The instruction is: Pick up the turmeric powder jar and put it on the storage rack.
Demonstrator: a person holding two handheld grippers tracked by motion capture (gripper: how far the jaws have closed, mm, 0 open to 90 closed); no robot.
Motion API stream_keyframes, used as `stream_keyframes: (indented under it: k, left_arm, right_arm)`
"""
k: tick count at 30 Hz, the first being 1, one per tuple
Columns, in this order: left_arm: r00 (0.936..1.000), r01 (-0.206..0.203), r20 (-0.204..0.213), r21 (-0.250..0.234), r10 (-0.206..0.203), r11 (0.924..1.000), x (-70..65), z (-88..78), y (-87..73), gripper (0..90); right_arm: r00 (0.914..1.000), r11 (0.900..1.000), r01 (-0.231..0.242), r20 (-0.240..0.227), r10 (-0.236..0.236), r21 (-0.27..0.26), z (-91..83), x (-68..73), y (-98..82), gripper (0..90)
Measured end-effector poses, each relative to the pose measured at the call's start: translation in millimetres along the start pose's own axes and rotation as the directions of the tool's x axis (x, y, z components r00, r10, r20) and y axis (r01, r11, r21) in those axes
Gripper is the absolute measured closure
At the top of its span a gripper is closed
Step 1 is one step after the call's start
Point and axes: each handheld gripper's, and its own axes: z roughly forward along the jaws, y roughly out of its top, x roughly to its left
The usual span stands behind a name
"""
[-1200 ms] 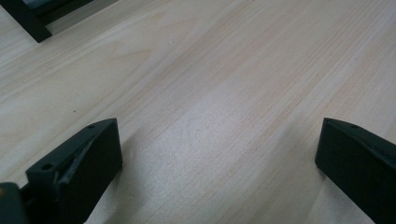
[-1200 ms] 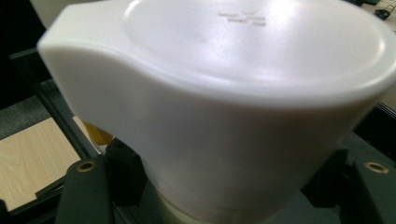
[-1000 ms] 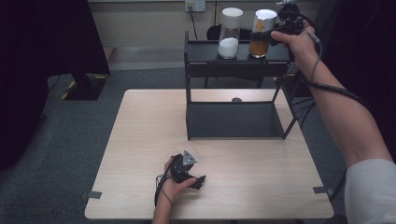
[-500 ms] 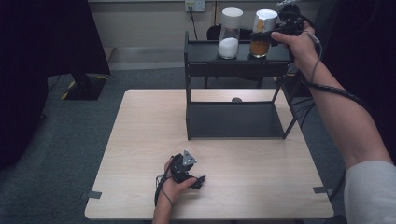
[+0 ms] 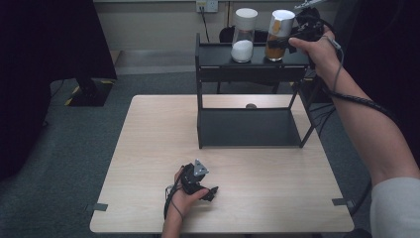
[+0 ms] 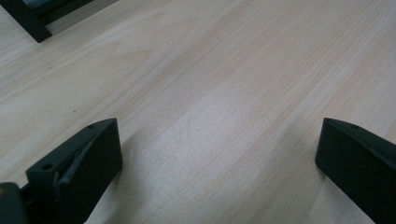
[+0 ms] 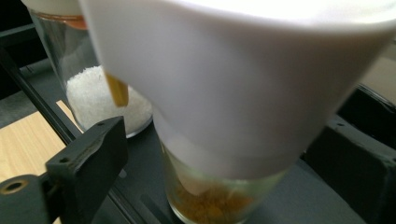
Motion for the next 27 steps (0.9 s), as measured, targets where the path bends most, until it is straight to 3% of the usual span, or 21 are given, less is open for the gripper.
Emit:
stream_keyframes:
  k: [8,14,27]
  left_arm:
    - [1.0000,-0.001,0.000,0.001,0.001,1.0000,0.0,0.0,0.1,0.0]
    - [1.0000,-0.001,0.000,0.000,0.001,1.0000,0.1,0.0,0.1,0.0]
    - [1.0000,0.000,0.000,0.000,0.000,1.0000,0.0,0.0,0.1,0.0]
  right_arm:
    - [0.9999,1.000,-0.006,-0.016,0.005,-0.015,-9.5,5.5,-8.0,0.6]
    - [0.9988,0.999,-0.040,-0.028,0.040,-0.031,-15.8,10.8,-16.5,0.0]
    - [0.9979,0.998,-0.034,-0.056,0.032,-0.048,-25.1,25.4,-39.2,0.0]
